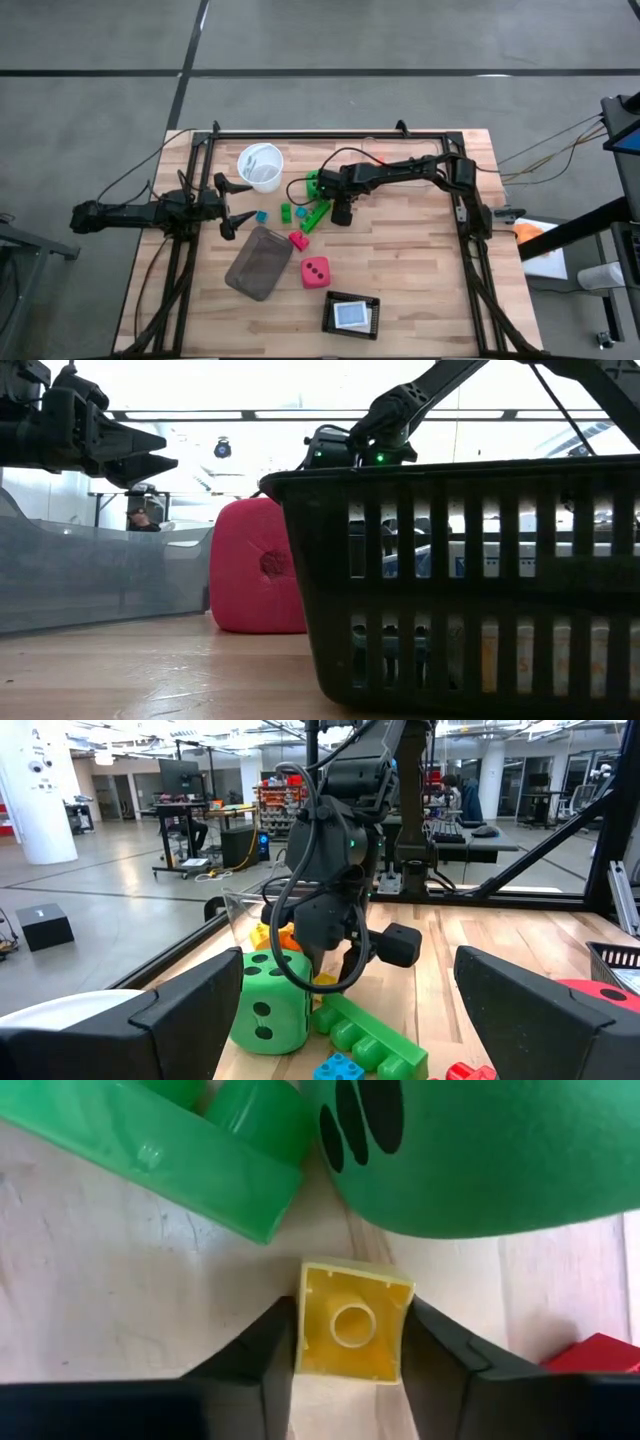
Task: Pick & Place Toys
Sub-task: Put the yellow game piece into the transparent bin
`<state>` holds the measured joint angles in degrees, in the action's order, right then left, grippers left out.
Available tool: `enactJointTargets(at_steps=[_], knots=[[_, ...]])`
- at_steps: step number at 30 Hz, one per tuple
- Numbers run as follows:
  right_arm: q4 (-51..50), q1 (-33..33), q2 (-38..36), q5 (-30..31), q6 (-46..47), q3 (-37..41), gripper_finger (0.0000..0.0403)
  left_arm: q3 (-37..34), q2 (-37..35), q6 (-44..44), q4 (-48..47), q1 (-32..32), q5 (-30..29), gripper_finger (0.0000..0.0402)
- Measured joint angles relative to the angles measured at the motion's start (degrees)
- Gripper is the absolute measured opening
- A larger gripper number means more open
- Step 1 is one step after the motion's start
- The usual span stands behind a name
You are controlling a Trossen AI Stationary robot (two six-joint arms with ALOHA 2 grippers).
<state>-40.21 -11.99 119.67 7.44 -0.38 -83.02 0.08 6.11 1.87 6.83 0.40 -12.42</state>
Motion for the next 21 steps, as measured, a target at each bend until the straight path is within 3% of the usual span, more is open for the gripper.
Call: enactJointTargets(at_steps=[11, 21], knots=[[-0.9, 1.7, -0.2, 1.3, 0.4, 0.0, 0.0131, 0.0, 0.0, 0.0, 0.0, 0.0, 0.0, 0.0362], [-3.2, 5.9, -4.5, 6.3, 1.5, 0.2, 0.0137, 0.0, 0.0, 0.0, 0.0, 0.0, 0.0, 0.0362]])
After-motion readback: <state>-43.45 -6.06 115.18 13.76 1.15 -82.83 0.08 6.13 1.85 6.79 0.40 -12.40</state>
